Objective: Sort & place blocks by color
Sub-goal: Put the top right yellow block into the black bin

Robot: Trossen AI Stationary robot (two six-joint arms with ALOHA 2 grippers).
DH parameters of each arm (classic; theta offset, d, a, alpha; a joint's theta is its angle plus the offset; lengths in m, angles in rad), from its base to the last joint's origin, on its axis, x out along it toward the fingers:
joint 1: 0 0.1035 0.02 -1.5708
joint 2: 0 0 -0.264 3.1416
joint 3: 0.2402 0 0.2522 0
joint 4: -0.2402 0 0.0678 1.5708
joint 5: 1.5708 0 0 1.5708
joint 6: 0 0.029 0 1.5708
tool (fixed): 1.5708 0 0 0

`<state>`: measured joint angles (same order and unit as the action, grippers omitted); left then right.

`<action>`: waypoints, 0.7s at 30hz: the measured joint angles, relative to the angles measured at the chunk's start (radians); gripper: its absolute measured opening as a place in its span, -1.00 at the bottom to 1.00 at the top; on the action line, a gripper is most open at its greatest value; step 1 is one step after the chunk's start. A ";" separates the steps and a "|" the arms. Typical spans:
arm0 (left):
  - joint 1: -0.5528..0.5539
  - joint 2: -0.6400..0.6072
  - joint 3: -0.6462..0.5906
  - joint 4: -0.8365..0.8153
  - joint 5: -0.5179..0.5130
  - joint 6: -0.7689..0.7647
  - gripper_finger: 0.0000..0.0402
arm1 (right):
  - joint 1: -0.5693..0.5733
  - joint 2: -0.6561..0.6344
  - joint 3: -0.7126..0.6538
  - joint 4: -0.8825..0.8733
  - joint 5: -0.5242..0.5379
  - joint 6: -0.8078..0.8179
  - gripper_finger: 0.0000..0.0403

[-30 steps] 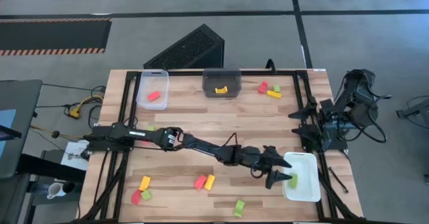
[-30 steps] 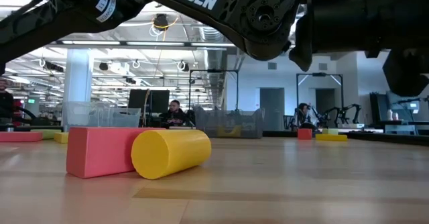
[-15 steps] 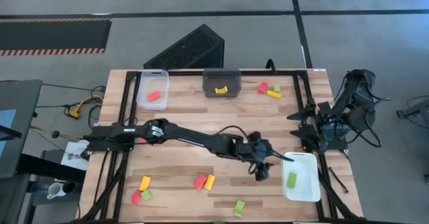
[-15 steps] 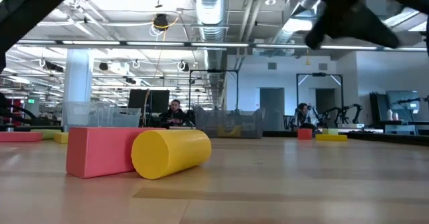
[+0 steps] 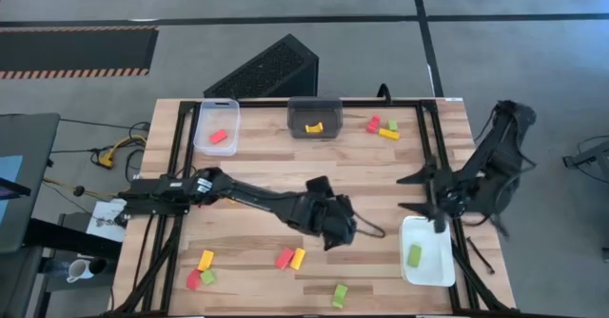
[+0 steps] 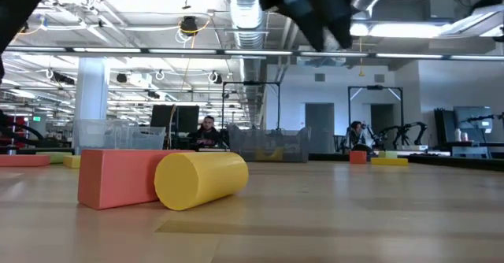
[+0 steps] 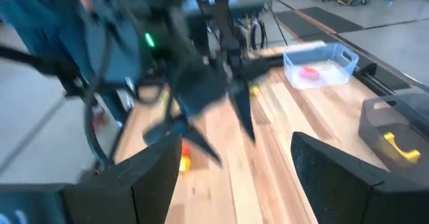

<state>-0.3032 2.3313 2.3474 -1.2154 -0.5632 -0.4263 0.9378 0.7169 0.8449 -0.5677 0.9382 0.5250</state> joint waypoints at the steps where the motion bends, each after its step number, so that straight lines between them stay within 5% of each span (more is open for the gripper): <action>1: -0.008 -0.006 0.000 -0.038 -0.025 -0.011 0.22 | -0.005 0.012 -0.012 -0.003 0.000 0.010 0.52; 11: -0.060 -0.101 -0.090 -0.279 -0.149 -0.053 0.22 | -0.118 0.125 -0.065 0.030 -0.042 0.045 0.52; 17: -0.077 -0.385 -0.458 -0.232 -0.231 -0.164 0.22 | -0.234 0.183 -0.066 0.044 -0.124 0.005 0.52; 21: -0.082 -0.629 -0.759 0.011 -0.244 -0.167 0.22 | -0.353 0.223 -0.066 0.135 -0.245 -0.084 0.52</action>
<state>-0.3847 1.7027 1.5889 -1.2045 -0.8069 -0.5932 0.5844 0.9403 0.7789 -0.4331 0.6935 0.4411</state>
